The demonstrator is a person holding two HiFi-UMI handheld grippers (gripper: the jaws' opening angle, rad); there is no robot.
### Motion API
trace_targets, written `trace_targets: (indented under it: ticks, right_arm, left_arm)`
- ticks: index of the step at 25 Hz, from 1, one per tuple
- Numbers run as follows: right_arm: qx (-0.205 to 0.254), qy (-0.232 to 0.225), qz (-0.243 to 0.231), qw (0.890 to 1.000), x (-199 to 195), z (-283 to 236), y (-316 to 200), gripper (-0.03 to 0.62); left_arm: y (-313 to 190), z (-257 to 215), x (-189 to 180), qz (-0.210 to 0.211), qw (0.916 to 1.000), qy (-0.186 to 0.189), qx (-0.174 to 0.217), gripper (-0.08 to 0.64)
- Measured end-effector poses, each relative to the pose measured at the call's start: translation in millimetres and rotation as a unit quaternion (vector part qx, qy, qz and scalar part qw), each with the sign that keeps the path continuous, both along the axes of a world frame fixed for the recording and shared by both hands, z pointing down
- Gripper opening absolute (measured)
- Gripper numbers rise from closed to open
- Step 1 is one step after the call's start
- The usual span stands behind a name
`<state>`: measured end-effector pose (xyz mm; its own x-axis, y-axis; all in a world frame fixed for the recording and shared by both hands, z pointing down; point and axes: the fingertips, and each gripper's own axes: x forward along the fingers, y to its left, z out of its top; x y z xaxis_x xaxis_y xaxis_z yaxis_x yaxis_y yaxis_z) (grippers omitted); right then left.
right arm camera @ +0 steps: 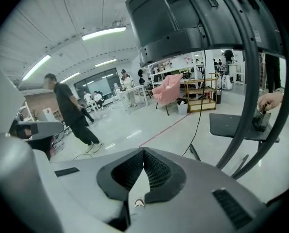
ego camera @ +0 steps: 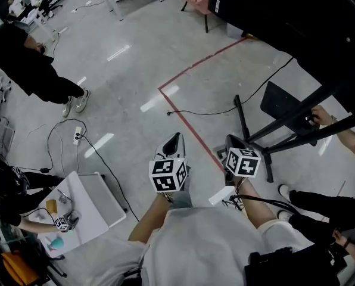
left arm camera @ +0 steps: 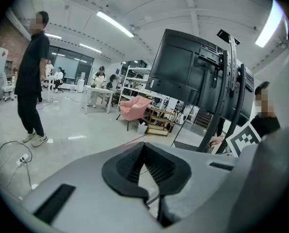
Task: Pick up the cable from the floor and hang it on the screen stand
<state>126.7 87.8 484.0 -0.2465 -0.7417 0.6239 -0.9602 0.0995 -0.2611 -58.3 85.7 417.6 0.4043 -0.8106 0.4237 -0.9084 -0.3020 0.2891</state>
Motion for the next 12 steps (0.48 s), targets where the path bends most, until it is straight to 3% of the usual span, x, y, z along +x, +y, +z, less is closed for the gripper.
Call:
trace_targets:
  ticks: [12]
  right_arm:
    - [-0.028, -0.005, 0.040, 0.999, -22.0, 17.0, -115.5, 0.017]
  left_arm:
    - [-136.9, 21.9, -19.0, 0.045, 0.9984, -0.006, -0.034, 0.003]
